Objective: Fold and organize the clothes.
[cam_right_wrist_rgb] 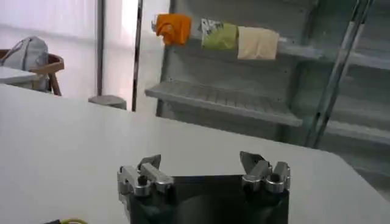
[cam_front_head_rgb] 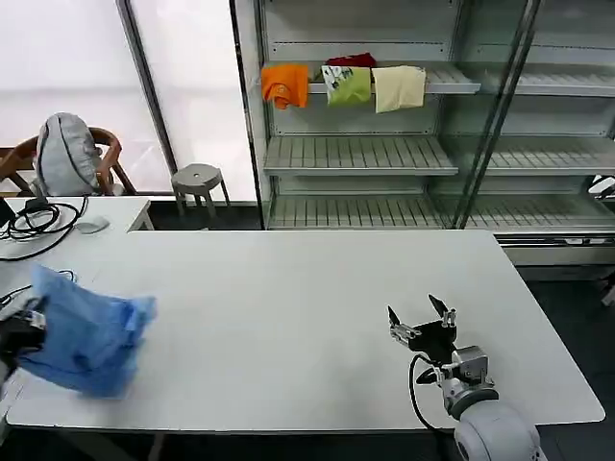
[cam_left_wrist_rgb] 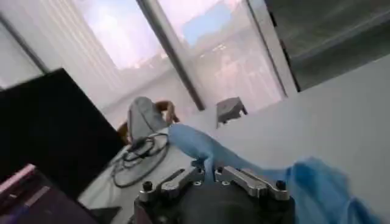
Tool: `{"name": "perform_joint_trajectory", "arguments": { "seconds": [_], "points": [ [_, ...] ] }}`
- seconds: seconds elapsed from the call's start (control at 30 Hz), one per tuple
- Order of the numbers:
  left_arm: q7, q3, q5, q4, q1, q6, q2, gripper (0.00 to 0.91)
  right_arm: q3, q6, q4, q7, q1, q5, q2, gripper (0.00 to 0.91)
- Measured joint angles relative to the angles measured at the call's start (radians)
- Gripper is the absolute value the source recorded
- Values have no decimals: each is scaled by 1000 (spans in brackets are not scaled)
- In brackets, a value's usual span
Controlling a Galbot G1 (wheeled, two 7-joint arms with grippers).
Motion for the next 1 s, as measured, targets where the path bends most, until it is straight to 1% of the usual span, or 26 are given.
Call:
{"name": "perform_joint_trajectory", "arguments": {
  "seconds": [0.07, 0.17, 0.27, 0.37, 0.5, 0.63, 0.73, 0.83, 1.0],
  "points": [
    [15, -57, 3, -37, 20, 3, 5, 10, 4, 0, 1, -1, -4, 0, -4, 907],
    [19, -100, 23, -111, 30, 6, -14, 10, 11, 1, 1, -1, -10, 0, -8, 907],
    [23, -96, 74, -180, 23, 7, -58, 10, 18, 0, 4, 1, -18, -4, -5, 907],
    [29, -38, 151, -220, 9, 3, -117, 10, 19, -2, 10, 2, -26, -9, -1, 907],
    [28, 115, 261, -231, -21, -17, -196, 10, 21, -4, 13, 3, -32, -16, 3, 907],
    [26, 355, 343, -206, -73, -37, -259, 10, 23, -9, 21, 5, -34, -23, 5, 907],
    [27, 525, 381, -183, -118, -41, -288, 10, 28, -13, 26, 8, -34, -26, 5, 907],
    [24, 661, 406, -163, -165, -41, -308, 10, 29, -18, 29, 11, -33, -32, 7, 907],
    [8, 832, 413, -133, -245, -31, -349, 10, 31, -23, 33, 12, -30, -40, 7, 907]
  ]
}}
